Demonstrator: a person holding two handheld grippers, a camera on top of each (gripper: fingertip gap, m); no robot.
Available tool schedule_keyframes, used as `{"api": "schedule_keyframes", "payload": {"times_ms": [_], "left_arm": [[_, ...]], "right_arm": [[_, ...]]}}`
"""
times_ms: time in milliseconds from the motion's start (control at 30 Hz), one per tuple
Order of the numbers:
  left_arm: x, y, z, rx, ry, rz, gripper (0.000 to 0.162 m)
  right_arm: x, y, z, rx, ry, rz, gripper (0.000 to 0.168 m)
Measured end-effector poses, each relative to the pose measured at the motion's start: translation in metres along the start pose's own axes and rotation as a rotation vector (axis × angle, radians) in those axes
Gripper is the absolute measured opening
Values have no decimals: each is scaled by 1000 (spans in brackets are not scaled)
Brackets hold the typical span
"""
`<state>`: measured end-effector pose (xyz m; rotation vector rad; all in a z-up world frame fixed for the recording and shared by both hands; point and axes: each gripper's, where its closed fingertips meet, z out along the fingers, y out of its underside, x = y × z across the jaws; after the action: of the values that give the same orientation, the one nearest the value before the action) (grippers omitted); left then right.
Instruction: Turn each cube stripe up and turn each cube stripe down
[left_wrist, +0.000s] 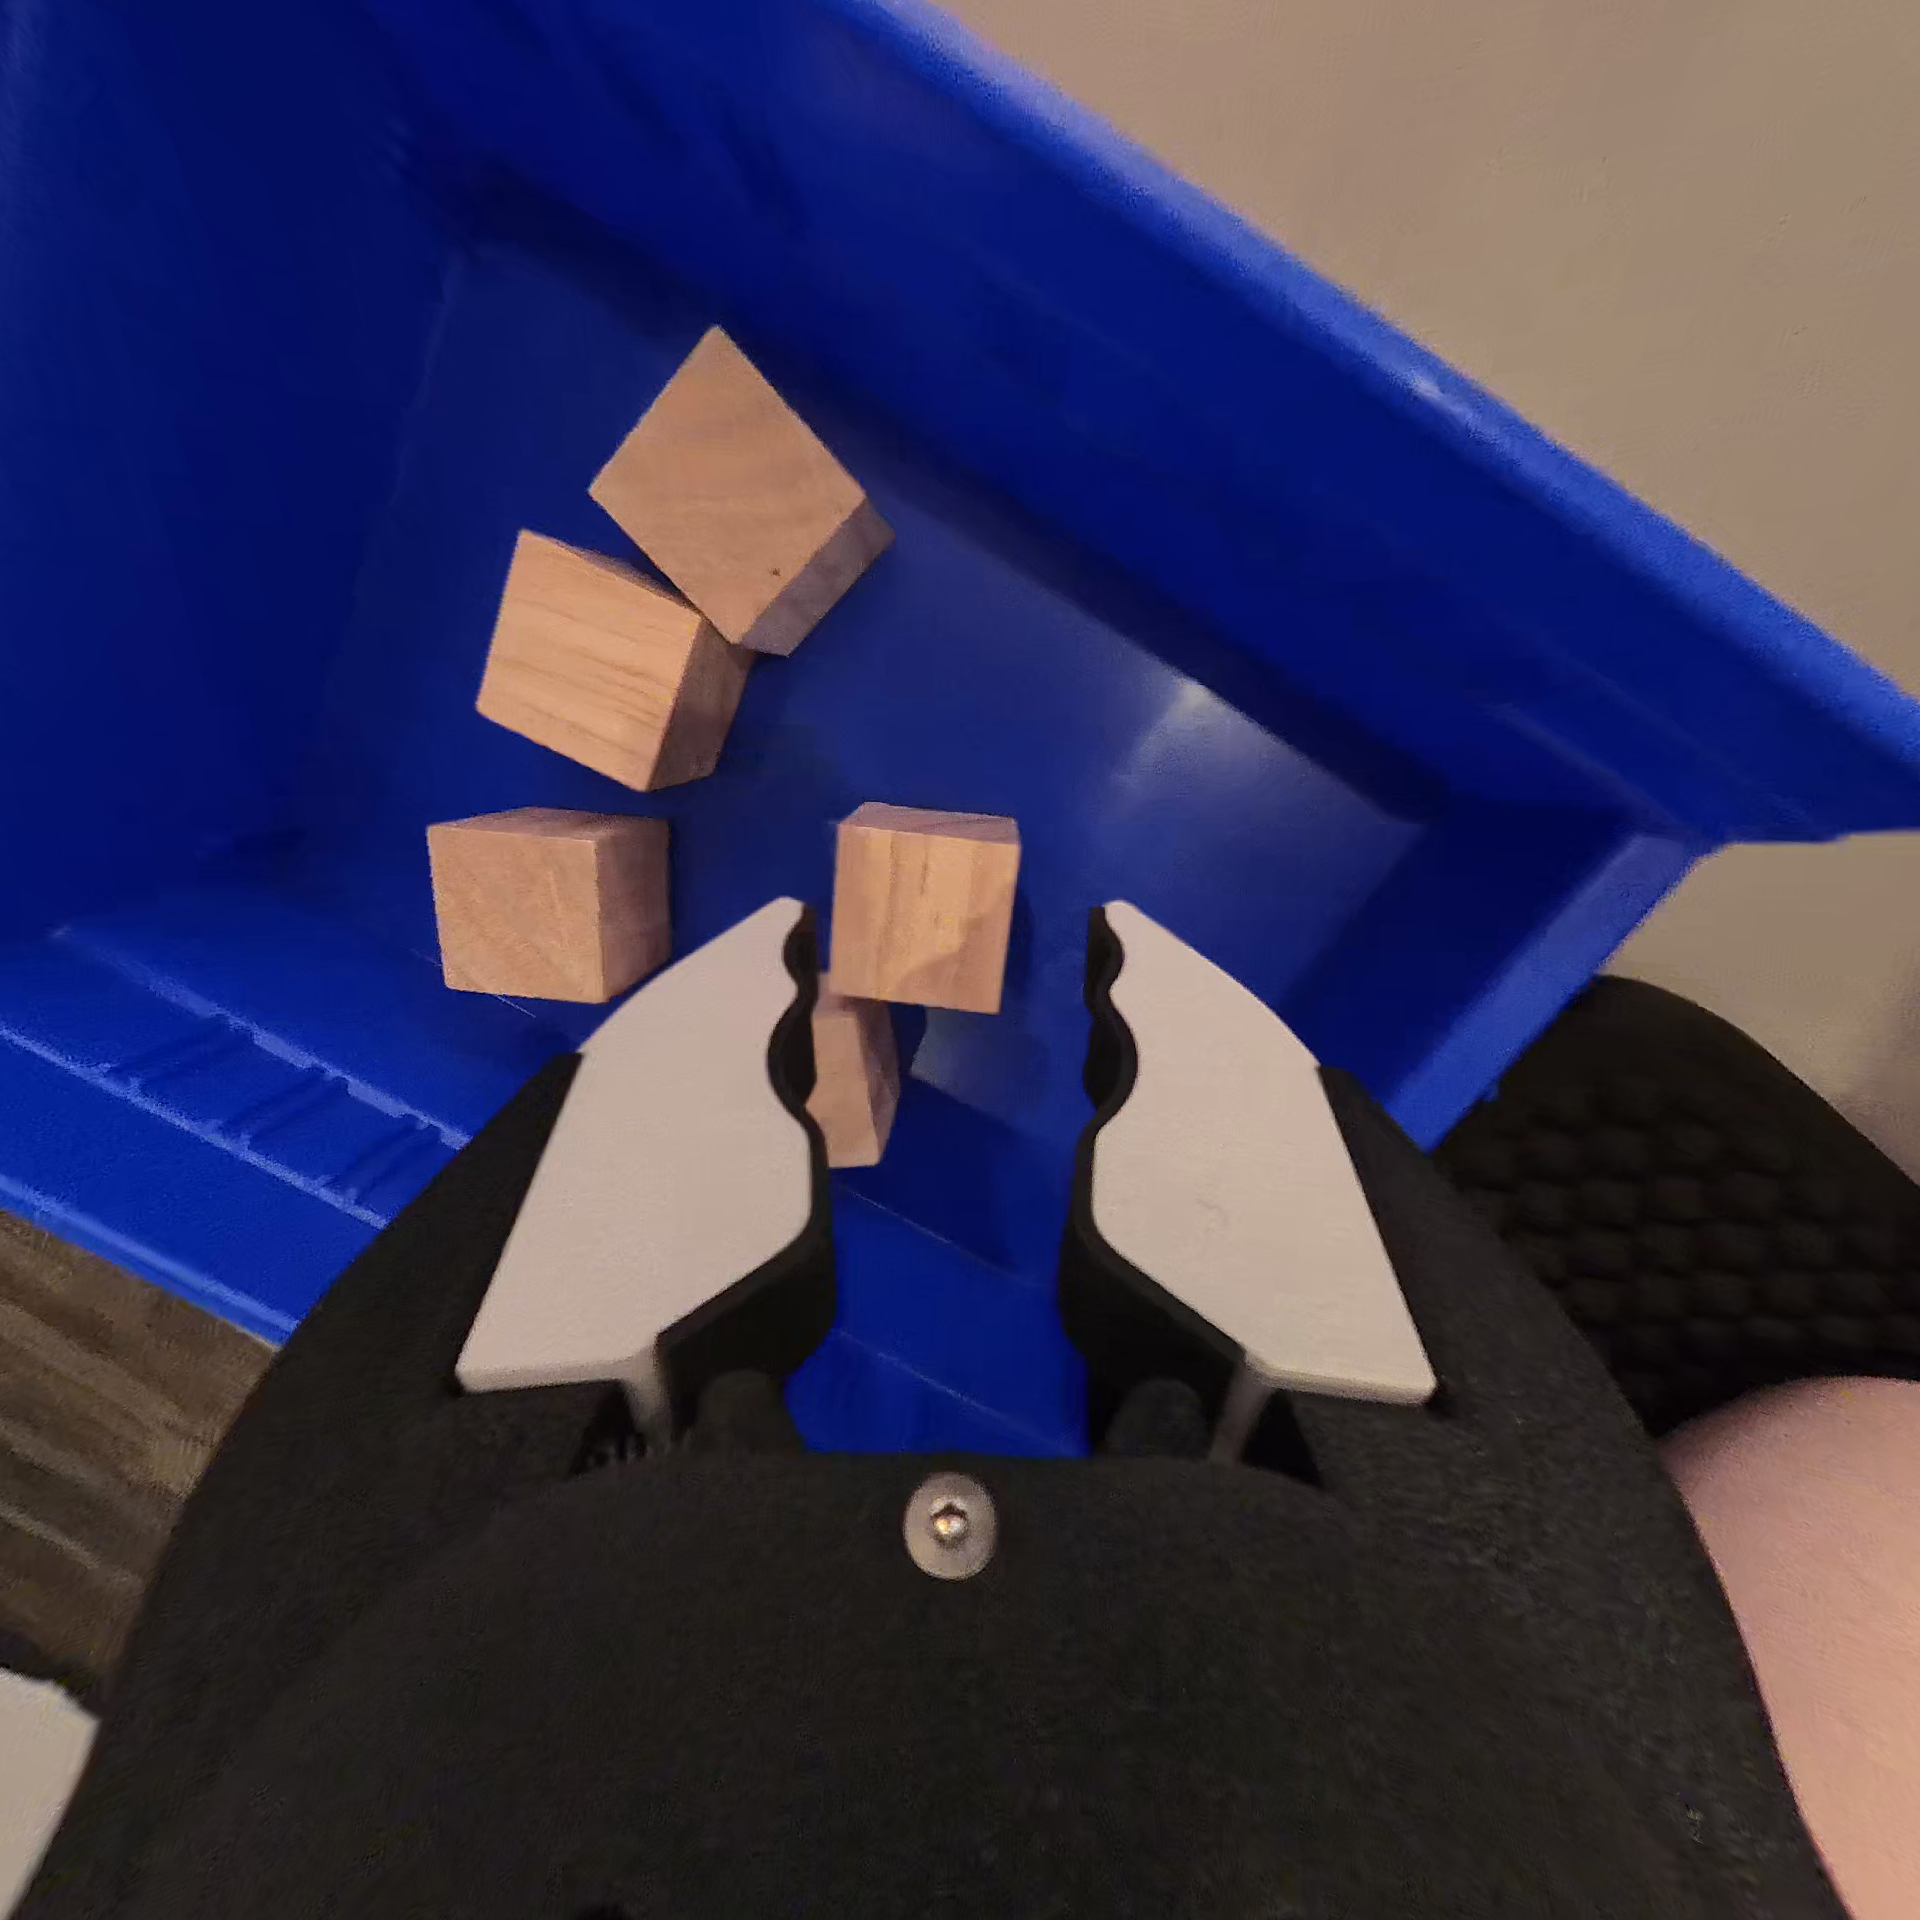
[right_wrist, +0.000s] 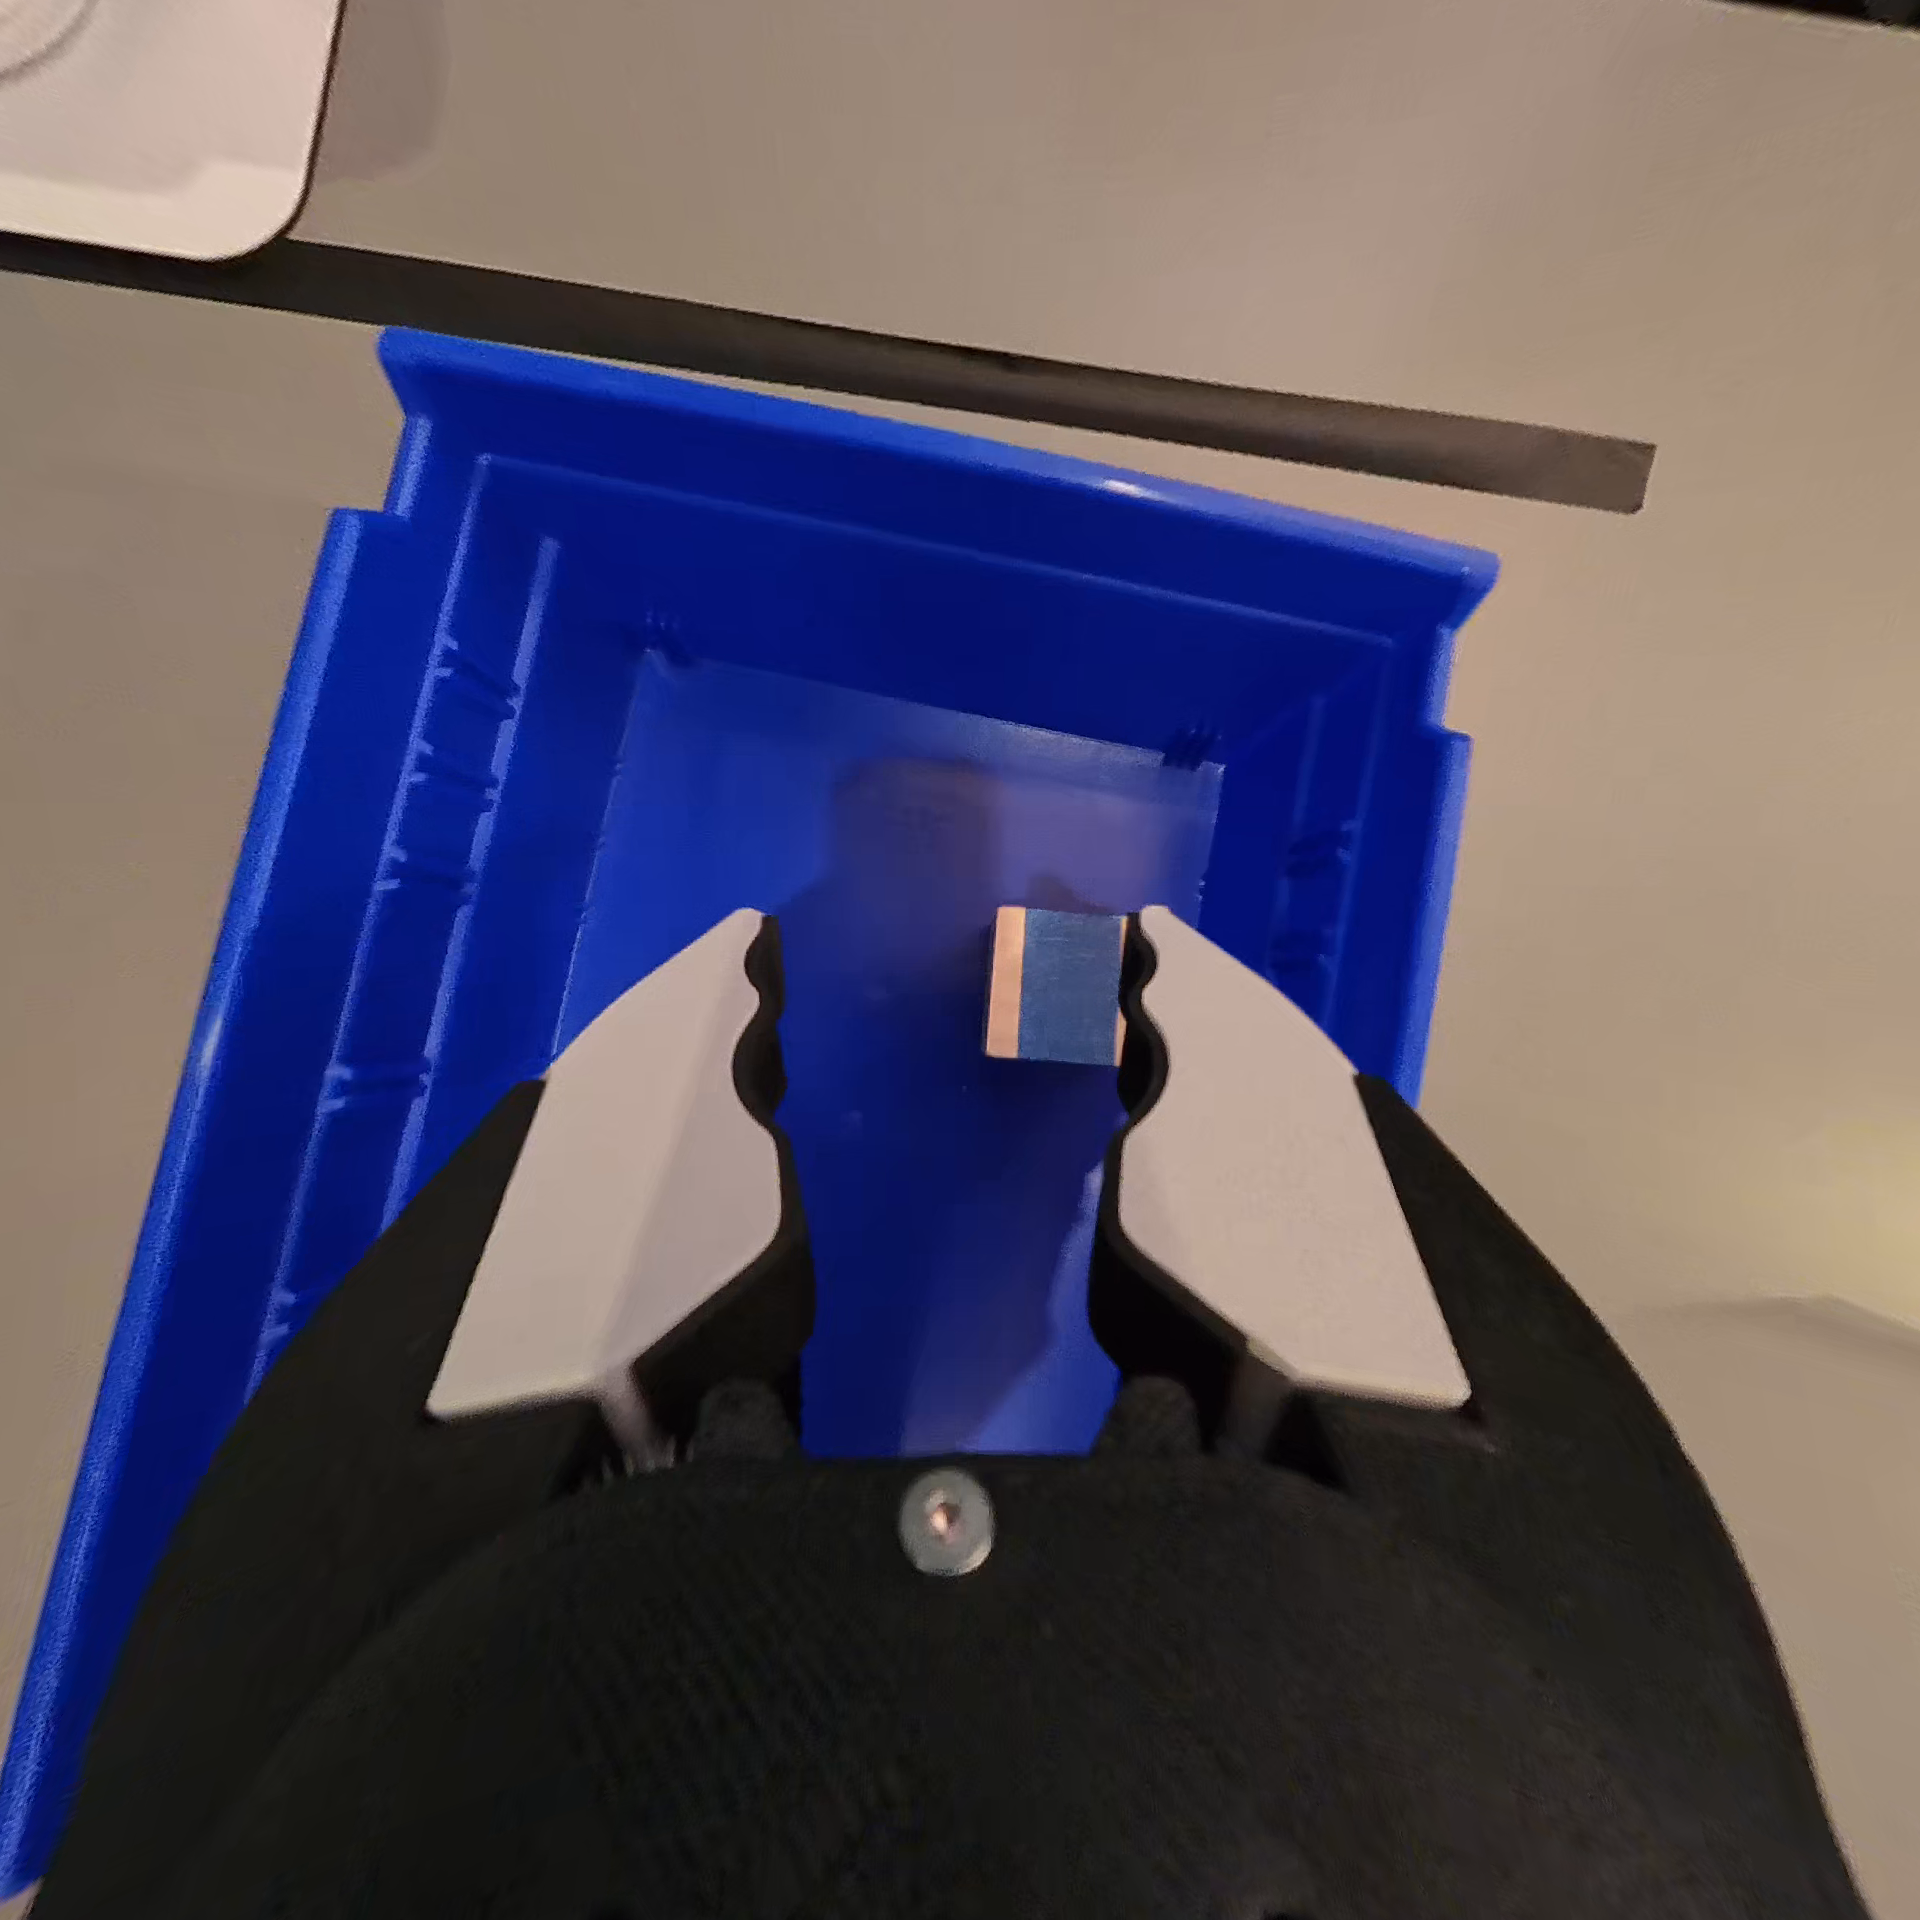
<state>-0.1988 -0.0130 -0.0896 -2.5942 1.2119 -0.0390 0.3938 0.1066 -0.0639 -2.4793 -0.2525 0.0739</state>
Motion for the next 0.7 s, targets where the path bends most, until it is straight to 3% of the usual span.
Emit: {"api": "schedule_keyframes", "payload": {"times_ms": [200, 500, 600, 700], "left_arm": [[-4, 13, 25, -99, 24, 6, 58], [-19, 25, 44, -226, -37, 20, 45], [-26, 4, 22, -94, -103, 5, 45], [-35, -29, -27, 180, -177, -64, 45]], "right_arm": [[1, -2, -10, 15, 2, -30, 68], [-1, -4, -18, 28, 5, -67, 68], [-2, -10, -26, 62, 16, -85, 67], [-13, -31, -45, 189, 40, -154, 67]]}}
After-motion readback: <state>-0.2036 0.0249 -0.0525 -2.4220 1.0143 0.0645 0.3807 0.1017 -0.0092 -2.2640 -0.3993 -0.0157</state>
